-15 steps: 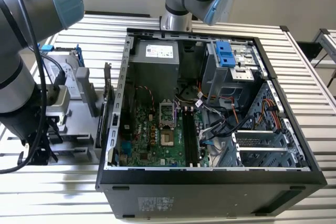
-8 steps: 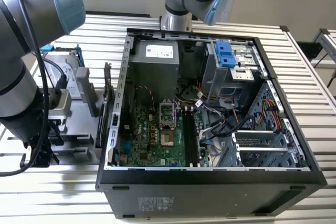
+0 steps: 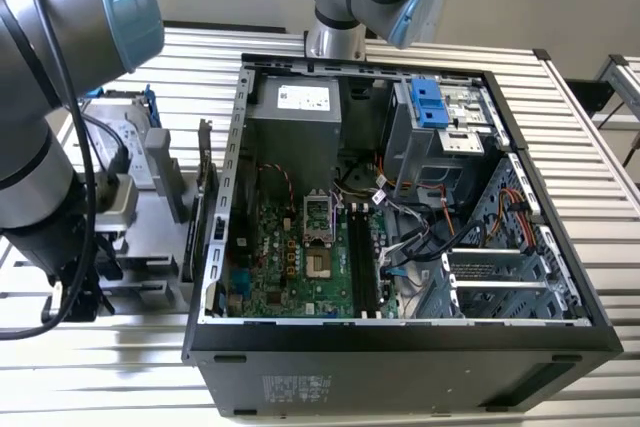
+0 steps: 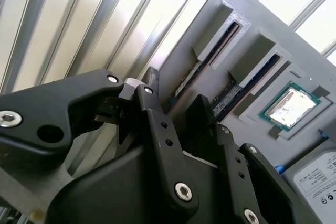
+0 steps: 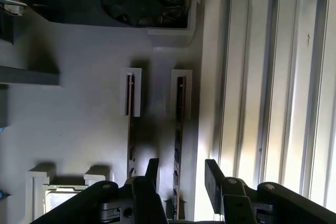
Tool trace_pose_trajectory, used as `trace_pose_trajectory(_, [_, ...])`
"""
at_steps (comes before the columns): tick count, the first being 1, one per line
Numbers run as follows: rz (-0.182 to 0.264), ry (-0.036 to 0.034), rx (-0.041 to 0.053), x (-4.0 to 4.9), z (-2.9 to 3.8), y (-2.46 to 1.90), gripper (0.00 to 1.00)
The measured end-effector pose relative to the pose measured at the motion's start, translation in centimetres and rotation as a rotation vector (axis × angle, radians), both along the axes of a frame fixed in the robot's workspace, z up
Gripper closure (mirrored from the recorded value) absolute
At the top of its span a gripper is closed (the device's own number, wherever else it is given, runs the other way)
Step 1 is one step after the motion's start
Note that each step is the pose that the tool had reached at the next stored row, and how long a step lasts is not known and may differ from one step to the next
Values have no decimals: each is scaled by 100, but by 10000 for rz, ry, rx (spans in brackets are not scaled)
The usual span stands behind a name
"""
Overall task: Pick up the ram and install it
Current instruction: 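Pick up the ram and move it above insertion slot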
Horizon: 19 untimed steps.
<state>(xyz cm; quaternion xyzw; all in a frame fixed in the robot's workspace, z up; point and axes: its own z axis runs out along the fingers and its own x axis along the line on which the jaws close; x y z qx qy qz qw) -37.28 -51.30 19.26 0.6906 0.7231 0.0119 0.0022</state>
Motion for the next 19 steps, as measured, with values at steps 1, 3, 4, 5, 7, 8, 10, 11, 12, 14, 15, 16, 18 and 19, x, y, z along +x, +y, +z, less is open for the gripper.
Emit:
trace_pose_trajectory(1, [0, 1, -1, 0, -4, 0, 0])
trace_pose_trajectory(3, [0, 3, -3, 0, -7, 0, 0])
trace_pose_trajectory(4, [0, 3, -2, 0, -8, 0, 0])
trace_pose_trajectory(5, [0, 2, -1, 0, -9, 0, 0])
trace_pose_trajectory(7, [0, 1, 0, 0, -10, 1, 0])
trace_pose_trajectory(8, [-1, -1, 2, 1, -12, 2, 0])
trace_pose_trajectory(10, [0, 1, 0, 0, -12, 5, 0])
trace_pose_trajectory(11, [0, 1, 0, 0, -12, 6, 0])
trace_pose_trajectory(12, [0, 1, 0, 0, -12, 7, 0])
trace_pose_trajectory(14, [0, -2, 9, 0, -12, 7, 0])
trace_pose_trajectory(15, [0, -6, 15, 0, -12, 8, 0])
trace_pose_trajectory(16, [-1, -7, 18, 0, -13, 10, 0])
trace_pose_trajectory(18, [-2, -7, 18, 0, -13, 14, 0])
trace_pose_trajectory(19, [-1, -6, 18, 0, -13, 14, 0])
